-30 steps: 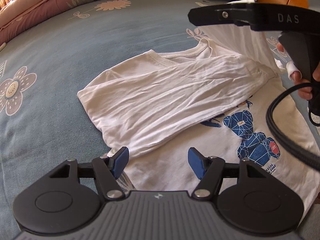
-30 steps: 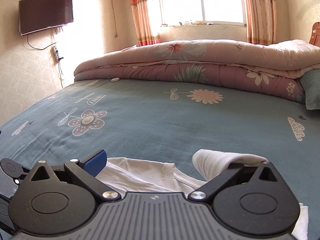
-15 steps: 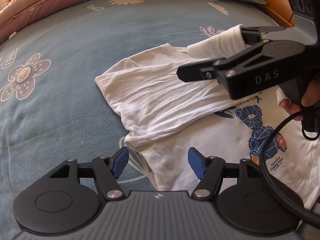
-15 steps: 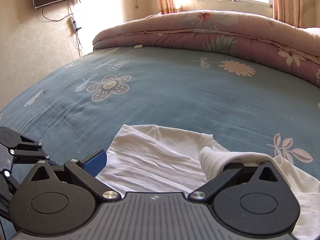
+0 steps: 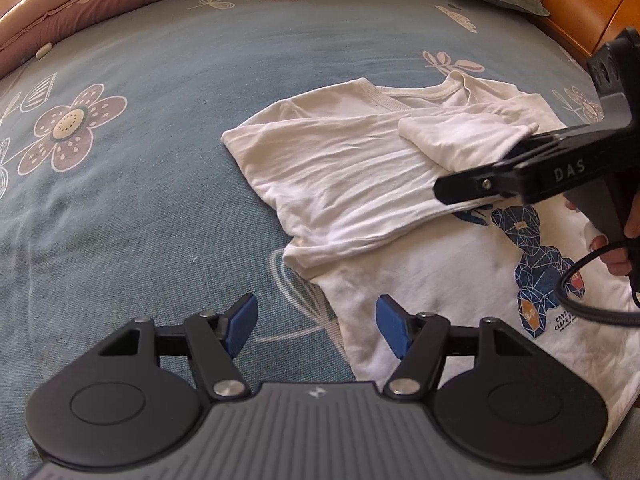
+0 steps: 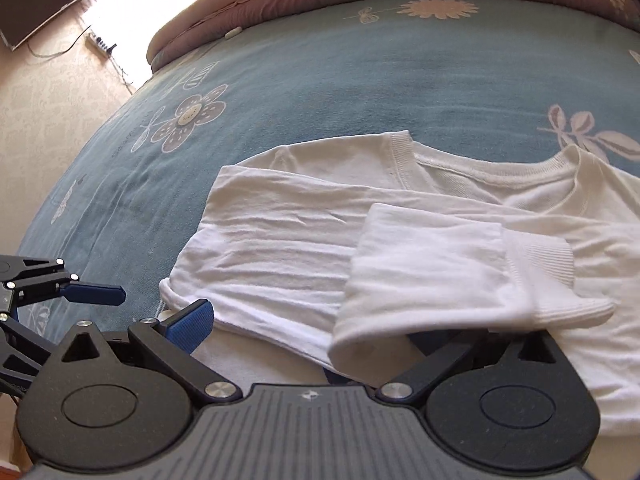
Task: Fold clothes
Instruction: 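Carry the sleeve across the shirt body toward the collar with the right tool, then open the right tool and release the sleeve onto the shirt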
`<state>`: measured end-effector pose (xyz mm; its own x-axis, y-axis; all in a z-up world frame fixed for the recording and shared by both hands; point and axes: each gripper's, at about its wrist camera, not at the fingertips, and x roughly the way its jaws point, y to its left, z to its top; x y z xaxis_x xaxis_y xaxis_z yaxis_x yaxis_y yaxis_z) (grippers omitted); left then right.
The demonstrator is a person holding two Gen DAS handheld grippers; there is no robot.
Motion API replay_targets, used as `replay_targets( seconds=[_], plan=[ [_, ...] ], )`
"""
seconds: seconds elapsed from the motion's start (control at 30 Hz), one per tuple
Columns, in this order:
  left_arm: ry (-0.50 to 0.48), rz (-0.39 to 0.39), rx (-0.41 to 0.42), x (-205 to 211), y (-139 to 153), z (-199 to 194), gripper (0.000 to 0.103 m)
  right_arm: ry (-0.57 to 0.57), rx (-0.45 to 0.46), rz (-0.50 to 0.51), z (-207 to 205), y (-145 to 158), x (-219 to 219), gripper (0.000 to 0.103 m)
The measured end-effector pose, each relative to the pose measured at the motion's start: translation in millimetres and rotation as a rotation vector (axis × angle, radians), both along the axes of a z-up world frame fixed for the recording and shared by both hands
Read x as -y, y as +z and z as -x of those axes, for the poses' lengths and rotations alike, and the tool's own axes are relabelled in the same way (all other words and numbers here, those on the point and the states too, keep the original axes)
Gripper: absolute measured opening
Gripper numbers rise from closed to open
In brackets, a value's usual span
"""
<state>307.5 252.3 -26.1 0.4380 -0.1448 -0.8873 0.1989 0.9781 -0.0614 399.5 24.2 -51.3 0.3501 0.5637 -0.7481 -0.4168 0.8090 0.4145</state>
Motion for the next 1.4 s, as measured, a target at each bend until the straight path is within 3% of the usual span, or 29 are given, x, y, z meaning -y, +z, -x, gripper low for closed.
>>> replay_targets(
  seconds=[0.17,0.4,0.57,0.7,0.9,0.97,1.1,1.2,1.4],
  plan=[
    [0.042,0.021,-0.007,-11,-1,4,0.066,-0.122,0.036,-0.084,-4,12,19,0.103],
    [0.105,0.010,-0.035,-32,-4,15,0.066,0.114,0.112,-0.095,-2,23,-46,0.103],
    [0.131,-0.001,-0.056,-44,-8,22,0.066,0.291,0.158,0.027,15,15,-92,0.103],
    [0.141,0.001,-0.059,-46,-11,24,0.066,0.289,0.171,0.067,22,14,-86,0.103],
    [0.137,0.015,-0.062,-42,-13,24,0.066,0.347,0.262,0.320,29,10,-89,0.103],
    [0.130,0.020,-0.064,-39,-14,25,0.066,0.340,0.211,0.291,26,10,-84,0.103],
    [0.120,0.020,-0.068,-38,-16,27,0.066,0.217,0.155,0.178,21,12,-62,0.103],
    [0.140,0.027,-0.081,-42,-20,30,0.066,0.199,0.198,0.138,20,19,-64,0.103],
    [0.168,0.045,-0.093,-50,-25,37,0.066,0.495,0.358,0.332,48,10,-116,0.103]
  ],
)
